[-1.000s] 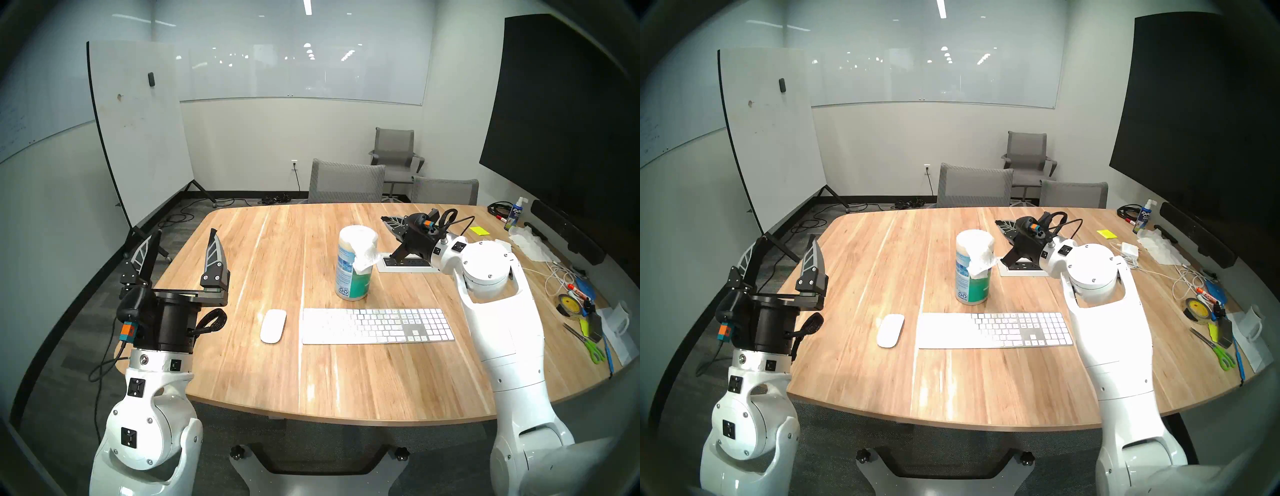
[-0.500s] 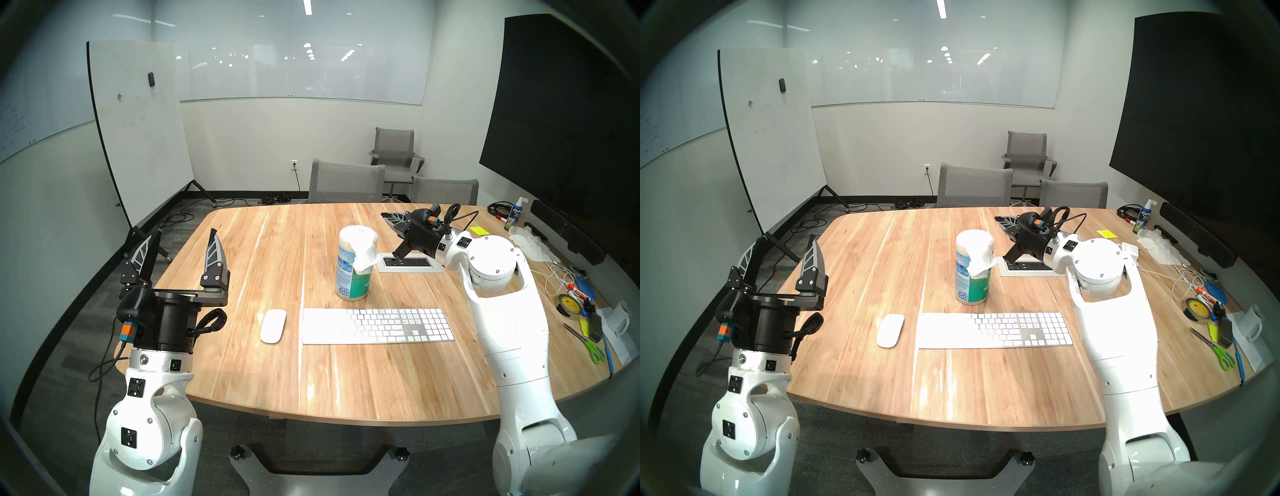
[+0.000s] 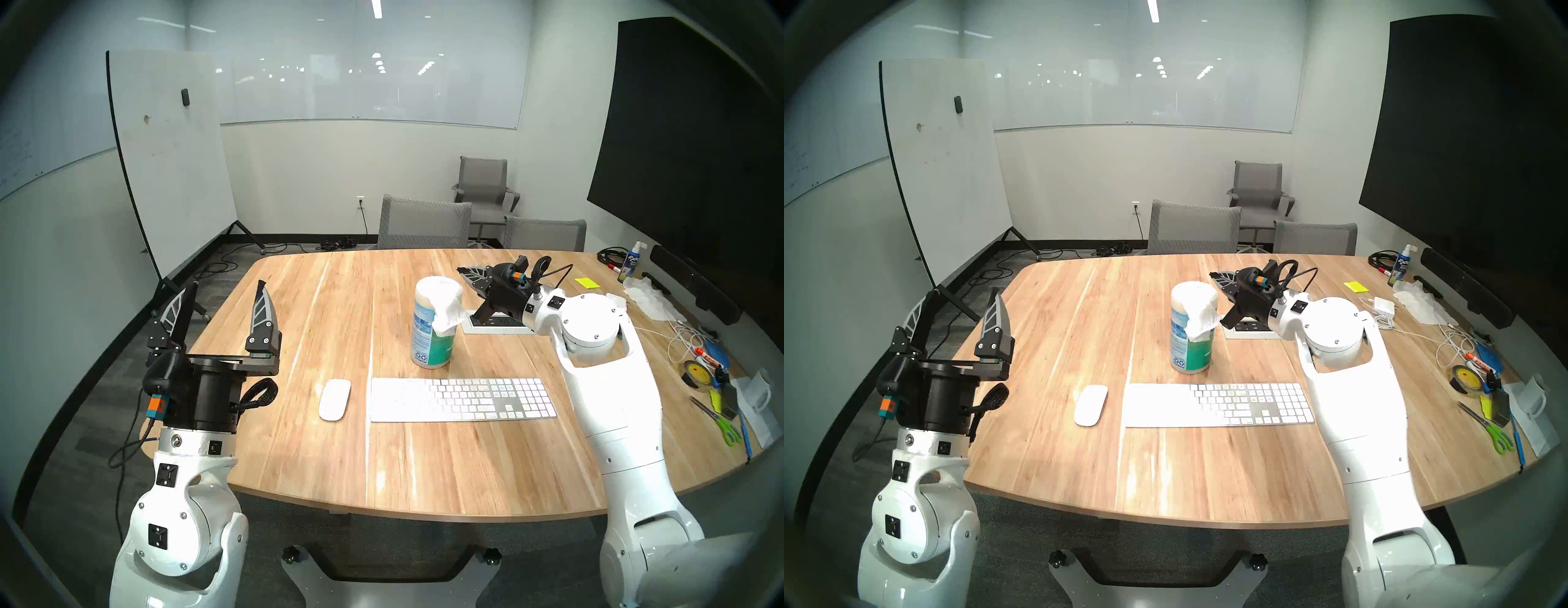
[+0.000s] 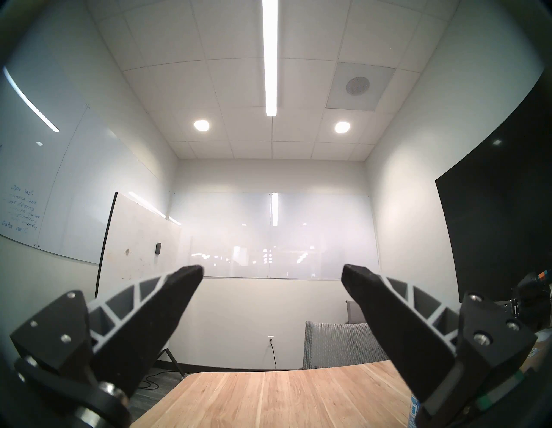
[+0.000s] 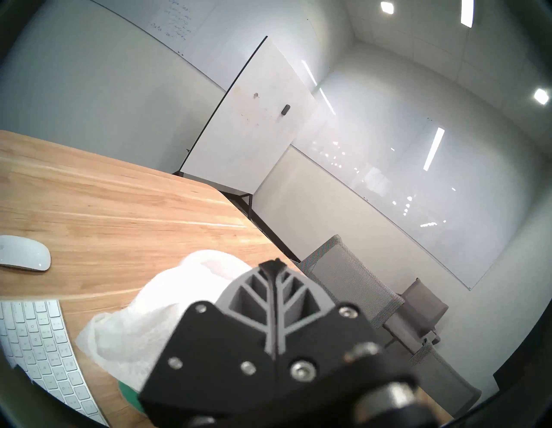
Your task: Wipe the keyboards and mice with a disinfecting wipe, then set the wipe down
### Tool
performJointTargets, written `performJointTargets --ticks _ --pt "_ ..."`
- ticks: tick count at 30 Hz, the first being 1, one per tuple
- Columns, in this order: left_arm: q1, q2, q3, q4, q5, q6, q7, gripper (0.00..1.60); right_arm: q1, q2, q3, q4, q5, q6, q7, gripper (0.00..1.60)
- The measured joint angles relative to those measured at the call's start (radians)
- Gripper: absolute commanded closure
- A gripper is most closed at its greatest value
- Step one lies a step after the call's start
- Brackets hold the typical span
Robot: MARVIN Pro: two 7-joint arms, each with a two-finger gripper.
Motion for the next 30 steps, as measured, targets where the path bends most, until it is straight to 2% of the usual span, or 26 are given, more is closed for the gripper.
performJointTargets --ticks 10,18,30 --pt "0.000 0.000 0.000 0.000 0.000 0.000 0.000 0.00 0.025 -0.004 -0.007 0.068 -0.018 -0.030 -0.012 1.60" --pt "0.000 0.000 0.000 0.000 0.000 0.000 0.000 0.00 0.042 -0.007 -0.009 0.087 -0.024 -0.052 -0.017 1.60" --pt "0.000 0.000 0.000 0.000 0.000 0.000 0.000 0.00 0.089 -0.007 -0.038 0.156 -0.043 -0.083 -0.010 1.60"
